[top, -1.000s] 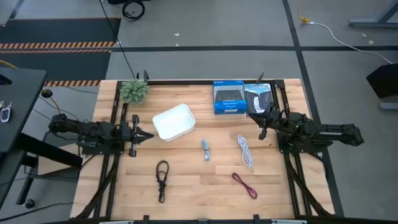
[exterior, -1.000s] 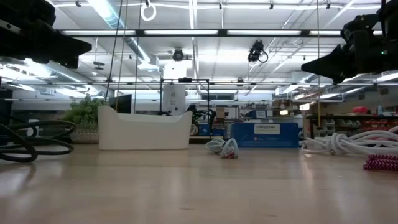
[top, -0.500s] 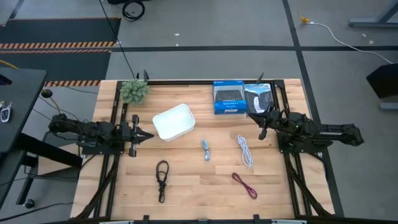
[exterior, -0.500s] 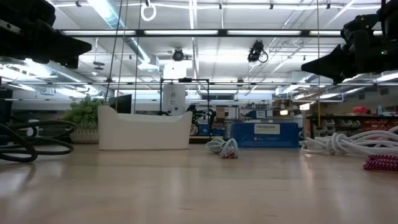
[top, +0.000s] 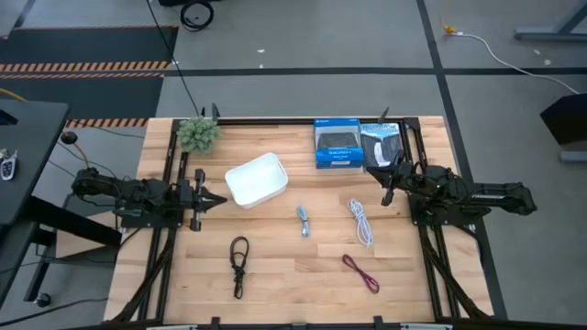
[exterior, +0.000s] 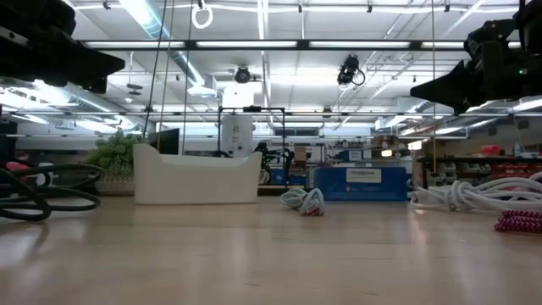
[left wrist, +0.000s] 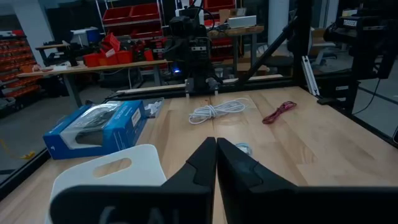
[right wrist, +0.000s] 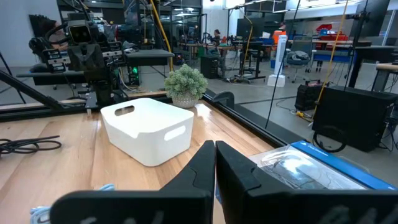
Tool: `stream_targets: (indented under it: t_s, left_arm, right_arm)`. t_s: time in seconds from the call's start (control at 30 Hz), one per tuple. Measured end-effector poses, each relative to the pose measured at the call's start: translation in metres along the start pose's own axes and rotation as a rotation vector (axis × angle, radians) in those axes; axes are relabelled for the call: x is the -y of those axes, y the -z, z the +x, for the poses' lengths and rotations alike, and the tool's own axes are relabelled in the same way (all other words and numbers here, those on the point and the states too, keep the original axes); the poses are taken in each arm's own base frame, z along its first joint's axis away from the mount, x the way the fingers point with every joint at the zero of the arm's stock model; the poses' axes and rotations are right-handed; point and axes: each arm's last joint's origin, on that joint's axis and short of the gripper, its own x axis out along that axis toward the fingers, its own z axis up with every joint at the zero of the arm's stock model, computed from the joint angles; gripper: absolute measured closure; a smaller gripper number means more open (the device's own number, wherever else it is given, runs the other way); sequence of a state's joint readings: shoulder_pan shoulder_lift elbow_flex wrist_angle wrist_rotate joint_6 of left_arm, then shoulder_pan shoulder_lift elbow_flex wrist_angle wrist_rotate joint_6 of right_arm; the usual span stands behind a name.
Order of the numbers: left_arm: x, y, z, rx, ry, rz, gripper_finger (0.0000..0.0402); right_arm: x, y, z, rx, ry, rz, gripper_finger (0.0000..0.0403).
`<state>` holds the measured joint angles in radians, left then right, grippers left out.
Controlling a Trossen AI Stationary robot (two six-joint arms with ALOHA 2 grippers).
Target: Pick and place USB-C Cables
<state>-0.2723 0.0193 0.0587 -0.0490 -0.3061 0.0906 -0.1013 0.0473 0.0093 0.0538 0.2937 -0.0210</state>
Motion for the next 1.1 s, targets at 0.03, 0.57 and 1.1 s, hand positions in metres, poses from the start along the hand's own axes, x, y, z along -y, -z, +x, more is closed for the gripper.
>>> stream_targets:
  t_s: [0.03, 0.57, 1.1]
  left_arm:
    - [0.0, 0.0, 0.0, 0.0, 0.0, 0.0, 0.0381]
    - [0.0, 0.0, 0.0, 0.0, 0.0, 0.0, 0.0381]
    - [0.0, 0.0, 0.0, 0.0, 0.0, 0.0, 0.0381]
  right_arm:
    - [0.0, 0.0, 0.0, 0.0, 0.0, 0.0, 0.0383]
    - [0.0, 0.0, 0.0, 0.0, 0.0, 0.0, 0.0383]
    - [0.002, -0.03, -0.002, 0.303, -0.04, 0.466, 0.0383]
